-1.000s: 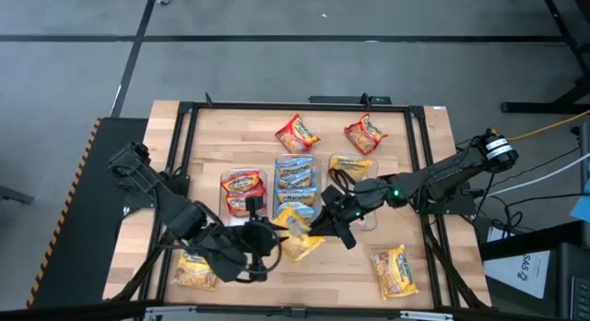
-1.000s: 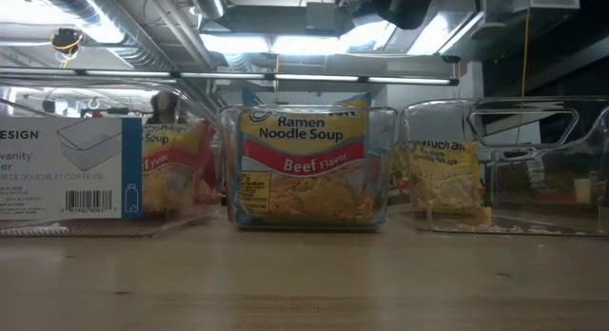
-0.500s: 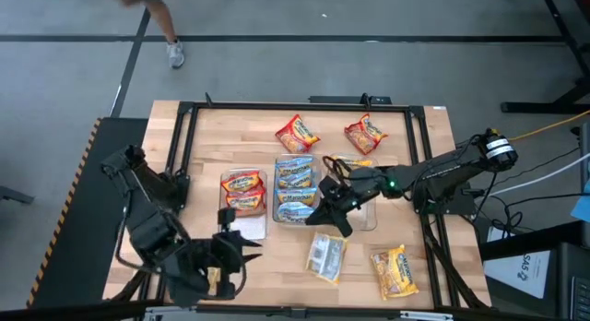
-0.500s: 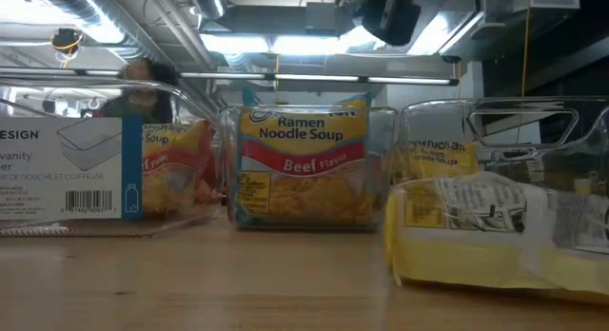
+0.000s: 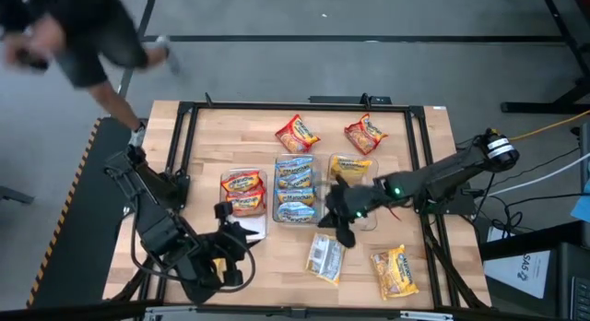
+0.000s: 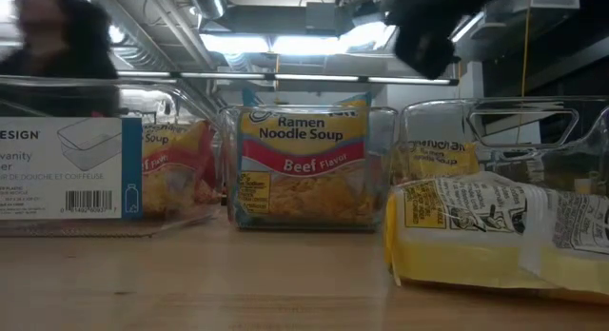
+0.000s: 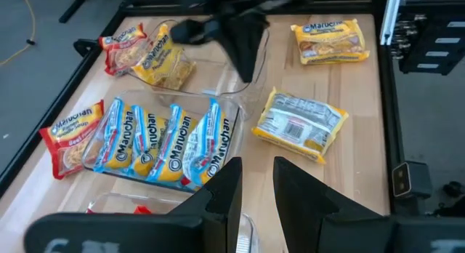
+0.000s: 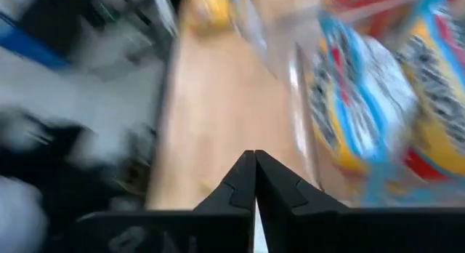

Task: Sort Maruchan noodles
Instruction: Put the yellow noodle pack into the right transparent bin

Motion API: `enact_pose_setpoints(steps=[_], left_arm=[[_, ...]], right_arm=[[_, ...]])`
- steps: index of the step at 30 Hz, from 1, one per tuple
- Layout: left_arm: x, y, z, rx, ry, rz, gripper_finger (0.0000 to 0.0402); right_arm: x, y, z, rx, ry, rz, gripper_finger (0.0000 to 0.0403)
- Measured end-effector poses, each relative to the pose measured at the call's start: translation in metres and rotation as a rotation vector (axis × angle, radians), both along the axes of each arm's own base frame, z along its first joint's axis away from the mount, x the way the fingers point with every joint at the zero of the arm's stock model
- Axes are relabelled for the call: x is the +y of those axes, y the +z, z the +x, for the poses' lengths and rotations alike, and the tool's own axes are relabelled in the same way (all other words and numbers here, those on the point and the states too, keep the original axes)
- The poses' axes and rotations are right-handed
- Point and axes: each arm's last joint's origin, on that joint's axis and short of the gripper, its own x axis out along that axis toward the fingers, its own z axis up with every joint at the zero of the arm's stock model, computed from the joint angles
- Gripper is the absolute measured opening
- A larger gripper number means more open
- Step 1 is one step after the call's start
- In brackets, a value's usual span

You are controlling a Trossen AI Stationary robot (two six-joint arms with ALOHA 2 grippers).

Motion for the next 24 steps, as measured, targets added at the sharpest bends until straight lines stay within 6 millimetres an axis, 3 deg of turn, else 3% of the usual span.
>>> enact_pose_setpoints(steps=[4, 9, 16, 20, 24], left_arm=[[0.003, -0.001, 0.001, 0.012, 0.009, 0.013, 0.0073], [0.008, -0.001, 0.005, 0.02, 0.028, 0.02, 0.0073], [0.016, -0.001, 0.011, 0.026, 0.057, 0.016, 0.0073], [0.02, -0.002, 0.014, 0.036, 0.063, 0.006, 0.0073], [0.021, -0.002, 0.015, 0.039, 0.067, 0.003, 0.0073]], right_arm=[[0.031, -0.003, -0.023, 0.071, 0.004, -0.262, 0.0009], [0.075, -0.005, -0.056, 0.053, 0.095, -0.38, 0.0003], [0.102, -0.009, -0.086, 0.151, 0.082, -0.236, 0.0019], [0.107, -0.02, -0.098, 0.364, 0.041, -0.098, 0.0044], [0.11, -0.039, -0.113, 0.602, -0.059, -0.088, 0.0092]])
